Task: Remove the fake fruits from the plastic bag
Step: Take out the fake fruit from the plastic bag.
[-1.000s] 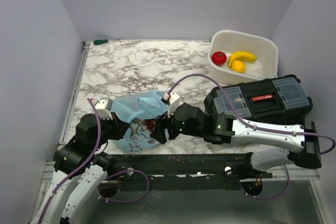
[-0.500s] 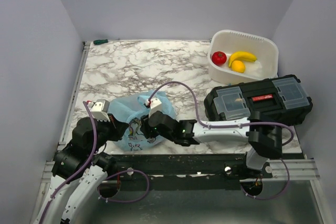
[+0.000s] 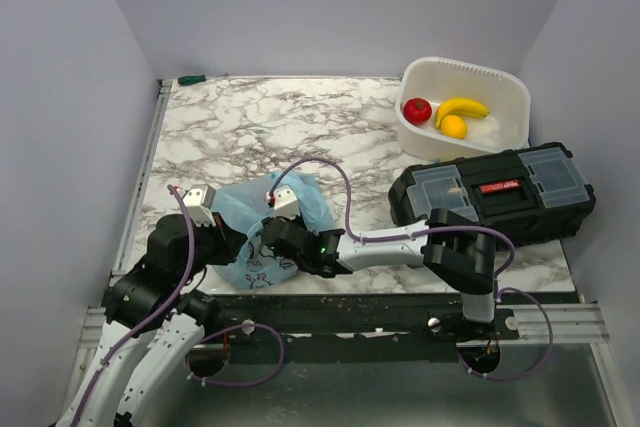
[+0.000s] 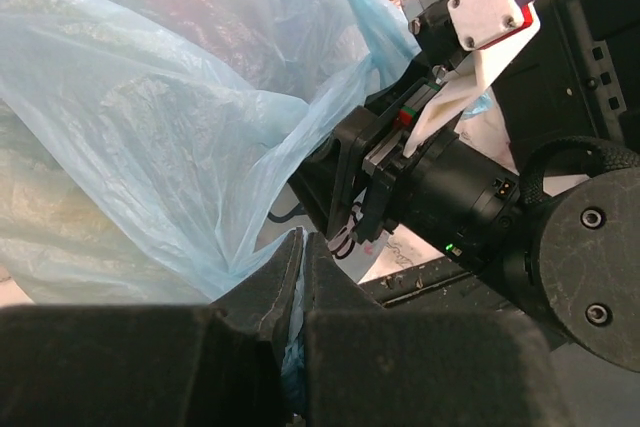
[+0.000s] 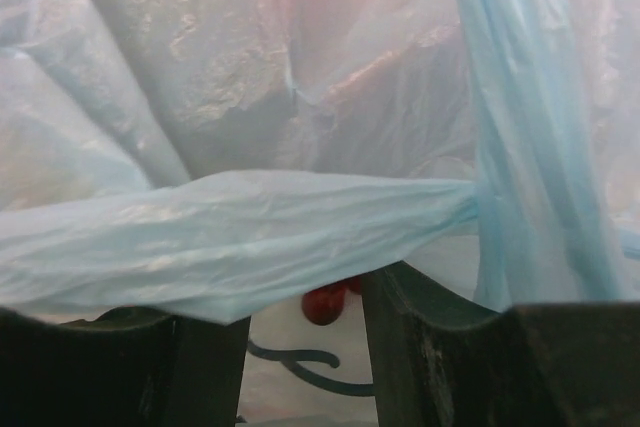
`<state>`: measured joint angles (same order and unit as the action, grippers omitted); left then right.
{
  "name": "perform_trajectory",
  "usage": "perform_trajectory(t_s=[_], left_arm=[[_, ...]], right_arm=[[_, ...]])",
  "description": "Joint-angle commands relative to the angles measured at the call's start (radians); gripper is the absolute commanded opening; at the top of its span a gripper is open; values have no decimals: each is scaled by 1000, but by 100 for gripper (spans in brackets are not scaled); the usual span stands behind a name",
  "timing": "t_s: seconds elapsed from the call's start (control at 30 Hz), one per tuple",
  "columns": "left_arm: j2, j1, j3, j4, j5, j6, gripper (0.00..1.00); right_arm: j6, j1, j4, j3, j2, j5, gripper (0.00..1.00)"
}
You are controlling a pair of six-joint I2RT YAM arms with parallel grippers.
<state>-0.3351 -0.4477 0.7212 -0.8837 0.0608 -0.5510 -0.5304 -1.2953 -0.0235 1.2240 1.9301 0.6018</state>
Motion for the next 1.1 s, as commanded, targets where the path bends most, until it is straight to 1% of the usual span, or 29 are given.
perform_trajectory(t_s=[0.0, 0.1, 0.2, 0.4, 0.6, 0.67, 0.73, 0.8, 0.83, 1.07], left_arm=[[4, -6, -9, 5, -10, -4, 0], [5, -6, -11, 6, -9, -4, 0], [-8, -6, -9, 6, -6, -3, 0], [-27, -6, -8, 8, -4, -1, 0], [-14, -6, -10, 8, -10, -4, 0], [-15, -6, -11, 7, -10, -4, 0], [-18, -6, -9, 8, -10, -4, 0], [-19, -6, -9, 7, -11, -4, 0], [-18, -6, -9, 8, -12, -5, 0], [-6, -6, -11, 6, -19, -9, 0]], right_arm=[[23, 11, 43, 11, 32, 127, 49], [40, 22, 60, 8, 45, 154, 55], [51, 39, 56, 3, 60, 137, 58], [58, 49, 38, 17, 105, 78, 59], [90, 48, 33, 54, 159, 48, 58], [104, 49, 34, 63, 168, 40, 55], [111, 48, 1, 69, 171, 33, 47], [119, 49, -5, 73, 171, 20, 44], [124, 48, -7, 75, 170, 13, 40], [107, 49, -18, 65, 104, -34, 21]])
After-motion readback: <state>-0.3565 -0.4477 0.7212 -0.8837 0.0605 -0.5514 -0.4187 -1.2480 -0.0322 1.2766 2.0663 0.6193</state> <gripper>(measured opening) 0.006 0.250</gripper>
